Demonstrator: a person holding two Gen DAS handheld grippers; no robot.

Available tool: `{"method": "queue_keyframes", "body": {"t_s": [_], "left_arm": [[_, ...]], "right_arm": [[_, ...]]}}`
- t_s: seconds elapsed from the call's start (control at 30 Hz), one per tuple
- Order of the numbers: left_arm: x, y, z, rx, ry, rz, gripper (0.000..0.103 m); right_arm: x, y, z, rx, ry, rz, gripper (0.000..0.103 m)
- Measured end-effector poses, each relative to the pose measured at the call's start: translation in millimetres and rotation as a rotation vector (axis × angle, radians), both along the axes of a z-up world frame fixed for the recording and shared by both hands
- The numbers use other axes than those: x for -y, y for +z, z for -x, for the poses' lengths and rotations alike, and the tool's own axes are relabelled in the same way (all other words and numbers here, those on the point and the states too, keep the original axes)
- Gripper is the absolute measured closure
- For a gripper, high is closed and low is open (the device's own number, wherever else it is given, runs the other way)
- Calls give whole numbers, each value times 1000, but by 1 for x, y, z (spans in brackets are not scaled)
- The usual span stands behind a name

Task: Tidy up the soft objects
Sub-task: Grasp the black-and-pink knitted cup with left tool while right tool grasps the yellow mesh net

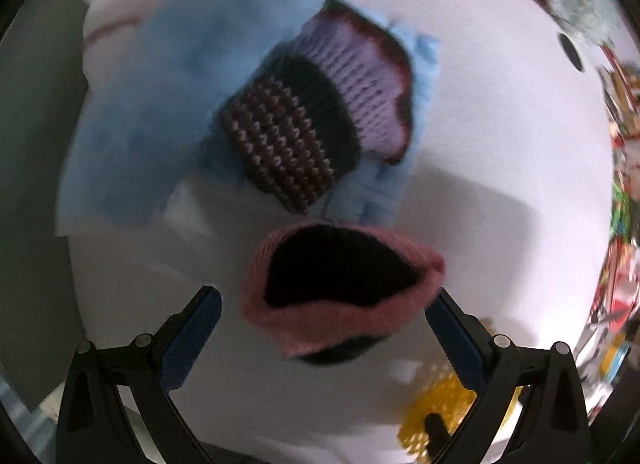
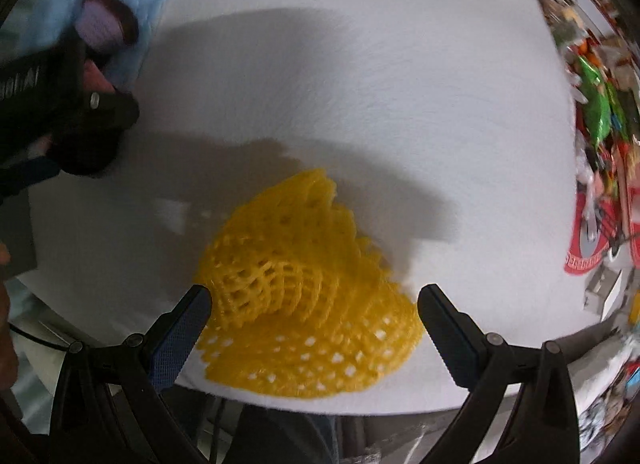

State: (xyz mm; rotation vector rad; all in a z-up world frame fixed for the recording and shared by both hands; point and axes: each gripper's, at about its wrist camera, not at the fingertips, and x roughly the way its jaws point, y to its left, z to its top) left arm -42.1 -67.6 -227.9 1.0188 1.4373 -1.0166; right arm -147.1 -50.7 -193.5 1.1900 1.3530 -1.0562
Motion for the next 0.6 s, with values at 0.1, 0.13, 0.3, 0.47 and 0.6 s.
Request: {"method": "queue_keyframes", "body": {"t_s": [0.1,0.13,0.3,0.47,0.6], "left_arm": [[2,-8,0,19,21,-15,1],[2,-8,1,33,19,-6,1],[2,-8,10,71,2,11,0],[6,-9,12,60,2,-40,0],[10,-4,1,44,-6,-44,8]], "right_arm": [[4,-10,0,1,17,-12,0],[5,-11,2,12,12,-12,0],[8,-12,11,24,5,5,0],[10,-13,14,17,9,4,0],[15,-13,18,32,-27,-31,1]]}}
